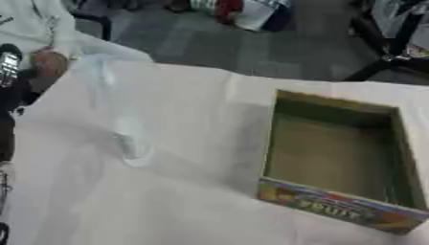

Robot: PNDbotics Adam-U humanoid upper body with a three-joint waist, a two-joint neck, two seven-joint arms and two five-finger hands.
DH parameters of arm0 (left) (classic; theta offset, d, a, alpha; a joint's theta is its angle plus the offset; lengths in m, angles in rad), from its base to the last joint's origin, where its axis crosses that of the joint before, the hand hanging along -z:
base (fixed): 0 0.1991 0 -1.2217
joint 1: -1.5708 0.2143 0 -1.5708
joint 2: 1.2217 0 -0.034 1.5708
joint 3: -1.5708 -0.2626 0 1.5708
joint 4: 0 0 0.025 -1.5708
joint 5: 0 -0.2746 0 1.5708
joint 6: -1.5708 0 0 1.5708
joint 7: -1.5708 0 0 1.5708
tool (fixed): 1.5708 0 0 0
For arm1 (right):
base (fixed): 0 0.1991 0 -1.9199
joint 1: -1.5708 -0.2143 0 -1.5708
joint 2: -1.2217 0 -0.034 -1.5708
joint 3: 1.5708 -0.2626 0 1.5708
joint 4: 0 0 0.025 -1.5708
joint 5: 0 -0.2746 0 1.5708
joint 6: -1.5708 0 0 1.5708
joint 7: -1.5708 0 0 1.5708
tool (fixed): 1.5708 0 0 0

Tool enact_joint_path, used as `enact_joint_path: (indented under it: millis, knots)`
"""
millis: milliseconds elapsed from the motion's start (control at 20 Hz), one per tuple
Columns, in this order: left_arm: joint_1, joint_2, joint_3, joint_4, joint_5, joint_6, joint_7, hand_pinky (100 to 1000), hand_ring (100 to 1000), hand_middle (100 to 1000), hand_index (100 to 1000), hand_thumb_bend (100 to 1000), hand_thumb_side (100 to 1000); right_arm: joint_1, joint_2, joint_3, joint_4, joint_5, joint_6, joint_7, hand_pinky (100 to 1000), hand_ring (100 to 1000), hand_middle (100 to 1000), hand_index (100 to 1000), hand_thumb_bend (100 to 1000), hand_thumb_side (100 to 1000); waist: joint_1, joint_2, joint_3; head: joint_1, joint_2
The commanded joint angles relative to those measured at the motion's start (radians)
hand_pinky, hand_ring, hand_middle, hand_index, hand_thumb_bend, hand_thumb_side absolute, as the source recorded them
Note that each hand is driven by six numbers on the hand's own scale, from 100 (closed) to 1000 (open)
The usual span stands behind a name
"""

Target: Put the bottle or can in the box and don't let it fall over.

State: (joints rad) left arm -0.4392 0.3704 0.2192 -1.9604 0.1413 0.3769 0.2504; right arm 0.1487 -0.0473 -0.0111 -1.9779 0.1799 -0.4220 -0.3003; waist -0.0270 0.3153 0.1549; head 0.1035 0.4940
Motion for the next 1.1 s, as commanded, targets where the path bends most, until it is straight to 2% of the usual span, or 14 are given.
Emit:
enact_joint_path:
  millis: [50, 100, 150, 200, 250, 300, 350, 500, 600, 750, 900, 1100]
  knots:
    - [-0.006, 0.025, 0.003, -0.027, 0.004, -0.007, -0.013, 1000, 924, 139, 100, 100, 672, -0.005, 0.000, 0.003, -0.022, 0.006, 0.002, 0.000, 1000, 1000, 1000, 1000, 100, 668, 0.003, -0.020, 0.000, -0.002, 0.010]
    - [-0.008, 0.024, 0.002, -0.033, 0.002, -0.011, -0.026, 1000, 1000, 233, 153, 100, 672, -0.005, 0.000, 0.003, -0.022, 0.007, 0.002, -0.001, 1000, 1000, 1000, 1000, 100, 668, 0.004, -0.019, -0.001, -0.004, 0.010]
    - [-0.012, 0.024, 0.002, -0.036, 0.001, -0.024, -0.043, 1000, 1000, 490, 410, 100, 661, -0.005, 0.002, 0.002, -0.022, 0.008, 0.002, -0.002, 1000, 1000, 1000, 1000, 100, 668, 0.004, -0.019, -0.002, -0.009, 0.009]
    - [-0.016, 0.024, 0.004, -0.038, 0.004, -0.042, -0.061, 1000, 1000, 540, 466, 100, 648, -0.005, 0.003, 0.001, -0.022, 0.010, 0.001, -0.004, 1000, 1000, 1000, 1000, 100, 668, 0.004, -0.018, -0.003, -0.017, 0.009]
    - [-0.017, 0.027, 0.006, -0.039, 0.014, -0.062, -0.073, 1000, 1000, 677, 612, 100, 628, -0.004, 0.005, -0.001, -0.022, 0.011, -0.001, -0.006, 1000, 1000, 1000, 1000, 100, 668, 0.003, -0.017, -0.004, -0.030, 0.015]
    - [-0.013, 0.035, 0.008, -0.039, 0.027, -0.083, -0.081, 1000, 1000, 733, 665, 100, 629, -0.004, 0.008, -0.002, -0.022, 0.013, -0.002, -0.008, 1000, 1000, 1000, 1000, 100, 668, 0.003, -0.017, -0.004, -0.050, 0.026]
    - [-0.005, 0.049, 0.006, -0.039, 0.039, -0.104, -0.087, 1000, 1000, 833, 756, 100, 652, -0.004, 0.011, -0.004, -0.022, 0.015, -0.004, -0.012, 1000, 1000, 1000, 1000, 100, 667, 0.002, -0.016, -0.002, -0.077, 0.045]
    - [0.031, 0.107, -0.002, -0.040, 0.062, -0.185, -0.109, 1000, 1000, 986, 879, 100, 672, -0.004, 0.024, -0.008, -0.022, 0.027, -0.004, -0.021, 1000, 1000, 1000, 1000, 100, 669, -0.001, -0.013, 0.005, -0.134, 0.084]
    - [0.051, 0.145, -0.003, -0.040, 0.069, -0.246, -0.111, 1000, 1000, 1000, 936, 100, 672, -0.006, 0.033, -0.011, -0.022, 0.033, 0.000, -0.027, 1000, 1000, 1000, 1000, 100, 669, -0.004, -0.010, 0.008, -0.147, 0.092]
    - [0.068, 0.185, -0.008, -0.040, 0.080, -0.307, -0.104, 1000, 1000, 1000, 950, 100, 672, -0.008, 0.040, -0.011, -0.022, 0.042, -0.001, -0.033, 1000, 1000, 1000, 1000, 100, 668, -0.008, -0.007, 0.010, -0.152, 0.094]
    - [0.089, 0.220, -0.016, -0.040, 0.072, -0.333, -0.134, 1000, 1000, 1000, 962, 100, 672, -0.010, 0.043, -0.010, -0.022, 0.048, -0.002, -0.038, 1000, 1000, 1000, 1000, 100, 668, -0.010, -0.004, 0.009, -0.153, 0.088]
    - [0.133, 0.257, -0.024, -0.040, 0.038, -0.342, -0.244, 1000, 1000, 1000, 941, 100, 672, -0.012, 0.045, -0.009, -0.022, 0.054, -0.001, -0.041, 1000, 1000, 1000, 1000, 100, 668, -0.008, 0.000, 0.007, -0.152, 0.078]
